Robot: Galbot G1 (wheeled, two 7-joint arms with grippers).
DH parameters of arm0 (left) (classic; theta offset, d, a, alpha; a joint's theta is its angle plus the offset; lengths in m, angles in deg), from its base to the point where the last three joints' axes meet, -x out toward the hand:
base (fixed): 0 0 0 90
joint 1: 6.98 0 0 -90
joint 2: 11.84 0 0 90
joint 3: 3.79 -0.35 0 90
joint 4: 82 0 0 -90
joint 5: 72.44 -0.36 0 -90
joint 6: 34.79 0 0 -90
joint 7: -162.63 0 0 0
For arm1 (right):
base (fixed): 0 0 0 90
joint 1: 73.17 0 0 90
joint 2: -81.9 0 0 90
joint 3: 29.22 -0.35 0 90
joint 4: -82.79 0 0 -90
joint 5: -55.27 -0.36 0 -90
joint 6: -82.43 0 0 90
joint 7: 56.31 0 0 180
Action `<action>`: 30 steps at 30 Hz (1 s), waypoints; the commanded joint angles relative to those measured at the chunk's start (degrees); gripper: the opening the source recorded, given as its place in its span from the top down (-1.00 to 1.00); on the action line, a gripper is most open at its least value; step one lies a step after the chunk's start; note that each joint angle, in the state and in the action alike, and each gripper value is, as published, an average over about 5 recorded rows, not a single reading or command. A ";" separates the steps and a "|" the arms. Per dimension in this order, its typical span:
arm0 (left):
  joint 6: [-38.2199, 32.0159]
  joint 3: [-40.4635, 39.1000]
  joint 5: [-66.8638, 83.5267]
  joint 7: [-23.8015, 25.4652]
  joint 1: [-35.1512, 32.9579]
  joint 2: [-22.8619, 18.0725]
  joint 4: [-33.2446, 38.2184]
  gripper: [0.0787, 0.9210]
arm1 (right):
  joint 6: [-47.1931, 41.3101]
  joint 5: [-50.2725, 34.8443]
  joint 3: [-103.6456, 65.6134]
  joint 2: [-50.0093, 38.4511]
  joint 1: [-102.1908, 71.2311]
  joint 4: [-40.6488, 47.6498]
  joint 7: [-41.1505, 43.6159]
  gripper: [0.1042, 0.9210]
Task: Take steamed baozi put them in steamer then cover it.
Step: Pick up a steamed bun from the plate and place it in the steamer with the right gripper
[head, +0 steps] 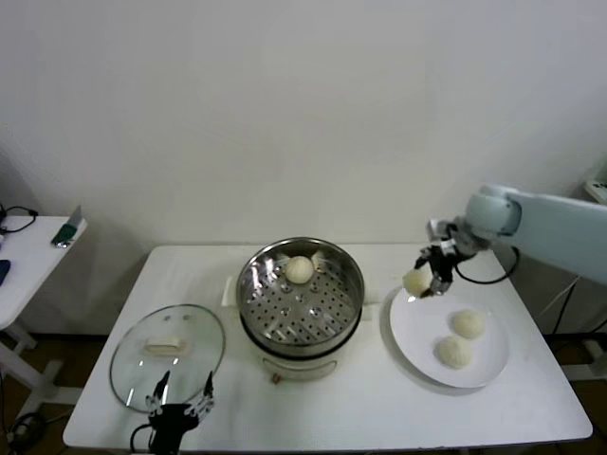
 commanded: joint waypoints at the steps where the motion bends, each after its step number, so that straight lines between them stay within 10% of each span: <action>1: -0.03 -0.11 0.05 -0.04 -0.09 0.12 0.32 -0.77 | -2.05 -14.59 0.53 9.09 15.40 -7.42 -0.13 -0.45; 30: 0.28 0.74 0.48 -0.06 -0.12 0.37 0.55 -0.77 | -11.90 -11.08 -6.55 35.74 -13.35 9.02 -13.37 -0.45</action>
